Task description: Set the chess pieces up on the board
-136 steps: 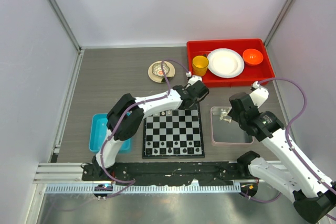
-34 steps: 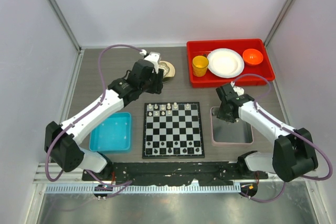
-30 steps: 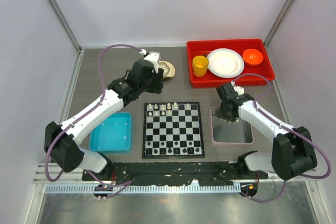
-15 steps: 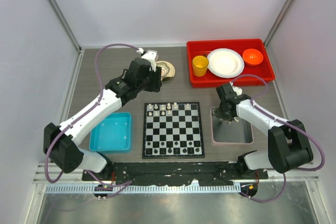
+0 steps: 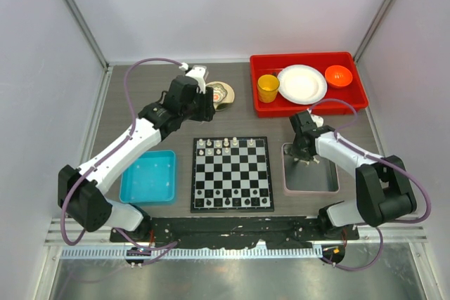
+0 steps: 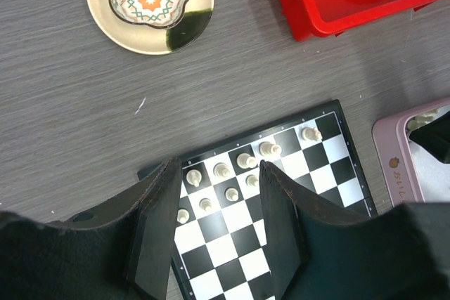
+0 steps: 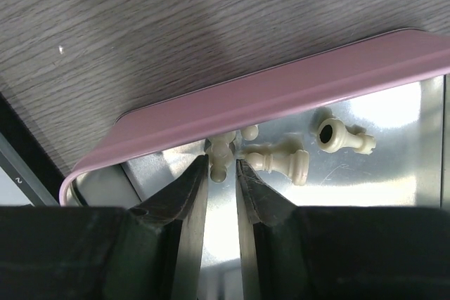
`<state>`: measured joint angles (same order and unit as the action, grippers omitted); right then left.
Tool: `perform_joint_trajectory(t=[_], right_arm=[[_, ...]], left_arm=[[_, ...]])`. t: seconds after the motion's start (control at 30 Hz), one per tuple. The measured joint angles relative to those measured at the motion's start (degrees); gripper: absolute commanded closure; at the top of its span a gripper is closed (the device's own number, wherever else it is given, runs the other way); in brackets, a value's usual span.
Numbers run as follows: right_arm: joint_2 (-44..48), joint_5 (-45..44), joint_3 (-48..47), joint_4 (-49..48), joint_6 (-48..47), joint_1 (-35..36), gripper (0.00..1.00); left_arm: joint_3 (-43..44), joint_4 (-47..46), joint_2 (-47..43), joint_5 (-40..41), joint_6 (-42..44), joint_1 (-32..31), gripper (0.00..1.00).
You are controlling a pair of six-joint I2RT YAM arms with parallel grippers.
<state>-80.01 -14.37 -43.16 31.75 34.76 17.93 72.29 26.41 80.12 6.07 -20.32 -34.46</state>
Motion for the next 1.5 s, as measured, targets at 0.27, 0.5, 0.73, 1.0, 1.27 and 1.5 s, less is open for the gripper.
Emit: perform_joint_trajectory(t=[0.27, 0.5, 0.73, 1.0, 1.27, 1.5], right_arm=[[-0.4, 0.0, 0.0, -0.8, -1.0, -0.3, 0.81], [-0.7, 0.2, 0.0, -1.4, -1.9, -0.5, 0.99], [1.5, 0.4, -0.5, 0.7, -4.4, -0.5, 0.99], [12.0, 3.7, -9.7, 5.4, -6.4, -0.5, 0.99], [11.2, 4.1, -16.5, 6.9, -5.1, 9.1, 0.99], [2.2, 1.1, -19.4, 5.3, -2.1, 22.3, 0.99]], left_arm=[[0.0, 0.0, 0.0, -0.8, -0.3, 0.4, 0.48], [0.0, 0.0, 0.0, -1.3, -0.3, 0.7, 0.48], [0.0, 0.0, 0.0, -1.9, -0.5, 1.0, 0.48], [0.0, -0.1, 0.0, -3.6, -1.6, 2.6, 0.48], [-0.6, -0.3, -0.1, -4.7, -3.8, 6.9, 0.48], [-1.4, -0.8, -0.8, -4.9, -5.4, 13.0, 0.49]])
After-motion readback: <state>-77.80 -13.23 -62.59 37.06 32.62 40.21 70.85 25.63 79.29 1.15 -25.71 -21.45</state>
